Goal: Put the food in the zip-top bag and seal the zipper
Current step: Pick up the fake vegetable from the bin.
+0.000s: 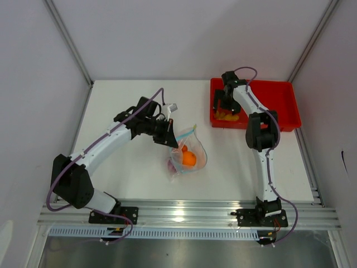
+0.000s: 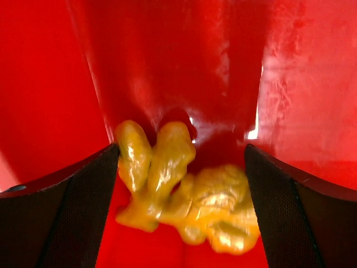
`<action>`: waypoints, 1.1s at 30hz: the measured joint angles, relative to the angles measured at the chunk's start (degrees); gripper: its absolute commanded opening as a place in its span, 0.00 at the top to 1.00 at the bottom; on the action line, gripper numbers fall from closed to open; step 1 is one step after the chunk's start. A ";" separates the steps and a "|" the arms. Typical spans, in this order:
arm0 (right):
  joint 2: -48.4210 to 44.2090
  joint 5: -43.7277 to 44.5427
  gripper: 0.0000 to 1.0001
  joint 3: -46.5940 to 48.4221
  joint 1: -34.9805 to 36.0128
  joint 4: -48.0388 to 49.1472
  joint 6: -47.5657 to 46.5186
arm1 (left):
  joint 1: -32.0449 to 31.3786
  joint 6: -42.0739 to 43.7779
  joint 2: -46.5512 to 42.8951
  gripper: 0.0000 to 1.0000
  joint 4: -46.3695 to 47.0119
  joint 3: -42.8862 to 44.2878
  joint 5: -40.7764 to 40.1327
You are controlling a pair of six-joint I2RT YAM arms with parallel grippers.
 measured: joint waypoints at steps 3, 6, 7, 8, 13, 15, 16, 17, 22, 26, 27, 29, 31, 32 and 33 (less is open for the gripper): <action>0.35 0.20 0.08 0.28 -0.02 0.28 -0.35 | 0.00 0.00 0.00 0.99 -0.26 0.07 0.09; 0.35 0.52 0.15 0.22 0.20 0.66 -0.98 | 0.00 0.00 0.00 0.99 -0.96 0.37 0.04; 0.35 0.70 0.16 0.15 0.33 0.87 -1.31 | 0.00 0.00 0.00 0.99 -1.11 0.55 0.02; 0.35 0.83 0.18 0.07 0.46 1.14 -1.53 | 0.00 -0.02 0.00 1.00 -1.16 0.70 0.02; 0.35 2.89 0.22 -1.77 0.68 2.69 -1.95 | 0.00 -0.33 -0.09 0.99 -1.18 0.72 -0.02; 0.35 3.93 0.22 -2.62 0.50 3.04 -1.55 | 0.00 -0.55 -0.33 1.00 -1.14 0.70 -0.09; 0.33 4.33 0.22 -2.62 0.26 3.06 -1.33 | 0.00 -0.63 -0.52 1.00 -1.14 0.70 -0.09; 0.33 4.33 0.21 -2.62 -0.07 3.13 -1.03 | 0.00 -0.74 -0.70 1.00 -1.11 0.70 -0.09; 0.33 4.59 0.18 -2.62 -4.72 3.78 0.04 | -0.07 -1.57 -1.70 0.99 -0.70 -0.17 -0.13; 0.50 5.49 0.16 -1.18 -8.41 3.21 -0.39 | -0.07 -2.03 -2.32 0.99 -0.66 -1.01 -0.17; 0.61 5.81 0.15 -0.55 -8.98 2.95 -0.52 | -0.07 -2.05 -2.38 0.99 -0.63 -1.07 -0.17; 0.66 6.54 0.13 0.66 -9.81 2.56 -0.50 | -0.07 -2.08 -2.43 0.99 -0.59 -1.09 -0.17; 0.66 6.97 0.11 1.36 -9.97 2.36 -0.50 | -0.11 -2.08 -2.43 0.99 -0.44 -1.09 -0.15; 0.66 6.97 0.08 1.46 -9.90 2.25 -0.50 | -0.11 -2.08 -2.43 1.00 -0.33 -1.09 -0.15; 0.66 6.97 0.07 1.49 -9.77 2.12 -0.50 | -0.11 -2.08 -2.43 0.99 -0.26 -1.09 -0.15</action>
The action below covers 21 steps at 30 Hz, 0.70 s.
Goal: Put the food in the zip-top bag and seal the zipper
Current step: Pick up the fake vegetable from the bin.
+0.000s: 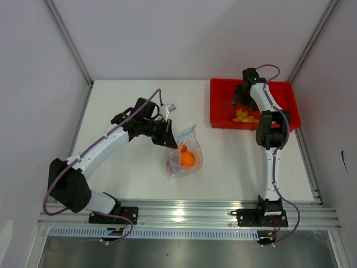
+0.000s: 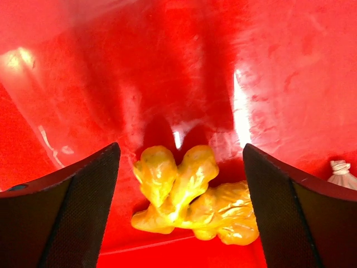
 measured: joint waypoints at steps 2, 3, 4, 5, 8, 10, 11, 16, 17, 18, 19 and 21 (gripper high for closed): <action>0.00 -0.22 0.02 -0.02 0.26 -0.31 -0.22 | 0.00 0.00 0.00 0.99 0.02 0.00 0.00; 0.00 -0.44 0.01 -0.07 0.39 -0.28 -0.35 | 0.00 0.00 0.00 1.00 0.02 0.00 0.02; -0.07 -0.83 0.01 -0.11 0.46 -0.28 -0.61 | 0.00 0.00 0.00 0.99 0.02 0.00 0.02; -0.11 -1.36 0.01 -0.13 0.46 -0.33 -0.83 | 0.00 0.00 0.00 0.99 0.02 0.00 0.02; -0.76 -2.95 0.01 -1.20 0.68 -0.09 -1.14 | 0.00 0.02 0.00 0.99 0.02 0.00 0.02; -2.08 -3.65 0.01 -3.52 0.98 0.24 -1.29 | 0.00 0.02 0.00 0.99 0.02 0.00 0.02; -2.91 -3.85 0.01 -5.05 1.18 0.59 -1.36 | 0.00 0.02 0.02 0.99 0.02 0.00 0.02; -4.20 -3.74 0.01 -7.85 1.75 1.01 -1.51 | 0.00 0.04 0.07 0.99 0.00 0.00 0.15; -4.20 -3.72 0.01 -7.87 1.75 1.01 -1.51 | -0.02 0.04 0.07 0.99 0.00 0.00 0.17; -4.20 -3.69 0.02 -7.87 1.88 1.01 -1.51 | -0.02 0.04 0.07 0.99 0.00 0.00 0.17; -4.20 -3.67 0.03 -7.87 1.97 1.03 -1.51 | -0.02 0.04 0.07 0.99 -0.04 0.00 0.17; -4.20 -3.63 0.06 -8.35 2.08 1.40 -1.55 | -0.02 0.07 0.07 0.99 -0.04 0.00 0.17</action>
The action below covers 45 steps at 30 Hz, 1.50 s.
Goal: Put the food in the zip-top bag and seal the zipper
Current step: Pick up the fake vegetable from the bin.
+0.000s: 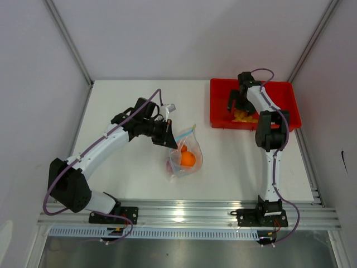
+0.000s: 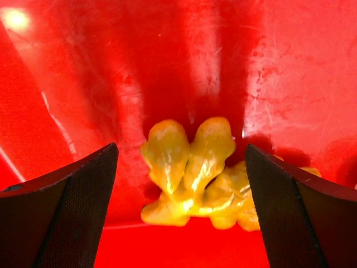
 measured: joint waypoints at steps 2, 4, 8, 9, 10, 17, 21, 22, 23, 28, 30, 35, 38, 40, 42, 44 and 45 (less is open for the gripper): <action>0.00 0.42 0.11 -0.96 0.02 0.92 0.02 | 0.00 0.02 0.00 1.00 -0.02 0.00 -0.02; 0.11 0.98 0.15 -1.31 0.02 1.01 0.02 | 0.00 0.02 0.00 0.99 -0.07 0.00 -0.04; 0.35 2.36 0.51 -1.31 0.17 0.96 0.00 | 0.00 0.00 0.00 0.99 -0.22 0.00 -0.09; 0.35 2.78 0.61 -1.31 0.22 0.98 -0.11 | 0.00 0.00 0.00 0.99 -0.24 0.00 -0.09; 0.35 3.23 0.66 -1.33 0.22 0.96 -0.09 | 0.00 0.00 0.00 0.99 -0.33 0.00 -0.11; 0.90 5.01 0.79 0.02 0.37 -0.04 0.33 | 0.00 -0.04 -0.02 0.99 -0.39 0.00 -0.15; 2.38 4.94 0.98 4.11 0.33 -1.55 0.87 | 0.00 -0.42 -0.02 0.99 -0.37 0.00 -0.15; 2.49 4.74 1.00 5.25 0.22 -2.19 1.14 | 0.00 -0.55 -0.02 0.99 -0.37 0.00 -0.15; 2.51 4.35 1.00 6.54 0.11 -2.80 1.44 | 0.00 -0.79 -0.02 0.99 -0.35 0.00 -0.13; 0.96 1.05 1.00 9.64 -0.48 -3.26 3.45 | 0.00 -2.58 0.11 0.99 -0.81 0.37 0.00; -0.72 -1.44 1.00 9.64 -0.63 -3.43 4.20 | 0.00 -3.45 0.76 0.99 -1.36 1.64 0.37; -8.04 -9.03 1.00 8.55 -0.72 -2.80 6.38 | 0.00 -5.57 2.64 1.00 -1.46 3.65 2.01; -13.35 -13.00 1.00 8.04 -0.31 -2.43 7.85 | 0.00 -6.67 3.41 0.99 -1.42 3.63 3.02; -17.18 -17.18 1.00 7.23 -0.13 -1.18 9.25 | 0.00 -7.50 3.76 0.99 -1.18 3.63 3.54; -21.22 -22.56 1.00 5.03 0.28 0.87 11.23 | 0.00 -8.04 4.07 0.99 -0.66 3.63 4.37; -25.27 -28.41 1.00 1.53 0.81 3.48 13.16 | 0.00 -8.68 4.55 1.00 -0.02 3.63 5.16; -27.30 -31.54 1.00 -0.87 1.25 5.22 14.19 | 0.00 -9.03 4.92 0.99 0.33 3.63 5.88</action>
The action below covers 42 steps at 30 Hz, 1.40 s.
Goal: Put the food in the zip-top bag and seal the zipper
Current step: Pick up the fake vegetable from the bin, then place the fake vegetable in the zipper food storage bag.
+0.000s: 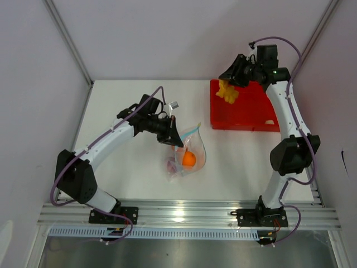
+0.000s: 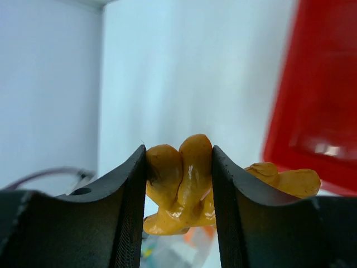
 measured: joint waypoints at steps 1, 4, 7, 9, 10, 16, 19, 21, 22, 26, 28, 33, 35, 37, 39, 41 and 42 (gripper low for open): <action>-1.36 -2.21 1.00 -1.57 0.52 0.92 0.85 | 0.00 -0.24 0.39 0.99 0.42 0.00 0.52; -6.80 -11.02 1.00 -8.35 4.44 7.17 4.17 | 0.00 -1.31 1.95 1.00 1.16 0.26 2.47; -12.24 -18.51 1.00 -15.76 8.92 14.71 8.13 | 0.00 -2.12 2.82 0.99 1.36 0.81 3.67; -16.11 -22.88 1.00 -20.74 11.78 20.41 11.26 | 0.00 -2.99 2.91 1.00 1.66 0.96 4.68; -18.01 -24.83 1.00 -22.88 12.83 22.40 12.57 | 0.00 -3.48 2.91 0.99 1.86 1.09 5.22; -27.87 -32.87 1.00 -32.85 14.62 34.29 17.99 | 0.02 -7.30 3.23 0.99 3.52 2.29 8.66; -30.21 -35.87 1.00 -36.39 14.62 39.32 20.09 | 0.02 -8.87 3.93 0.99 4.17 4.22 10.05; -30.62 -37.70 1.00 -38.29 14.80 41.55 21.05 | 0.11 -9.73 4.11 0.99 4.35 5.35 10.84; -30.62 -38.23 1.00 -38.86 14.84 42.12 21.16 | 0.20 -10.12 4.11 0.99 4.42 5.73 11.04; -30.62 -40.04 1.00 -41.11 15.04 40.74 19.98 | 0.31 -11.80 4.11 0.99 5.11 6.78 12.37; -30.73 -40.48 1.00 -42.47 15.04 39.71 18.88 | 0.35 -12.22 4.11 0.99 5.51 6.78 12.57; -31.76 -40.72 0.94 -47.36 15.02 37.57 18.21 | 0.37 -13.07 4.07 1.00 6.32 6.54 12.57; -31.78 -40.70 0.80 -47.93 15.04 36.57 17.94 | 0.42 -13.44 3.85 1.00 7.06 5.86 12.57; -31.78 -40.54 0.60 -48.15 15.06 34.73 17.22 | 0.46 -13.70 3.65 0.99 7.34 5.38 12.57; -31.78 -39.98 0.33 -48.15 15.13 32.39 15.87 | 0.48 -14.08 3.41 0.99 7.67 5.25 12.59; -31.82 -38.91 0.09 -48.15 15.19 29.42 14.19 | 0.52 -14.34 3.06 0.99 8.33 5.25 12.59; -31.91 -38.32 0.05 -48.17 15.21 27.82 13.46 | 0.57 -14.51 2.84 0.99 8.57 5.25 12.59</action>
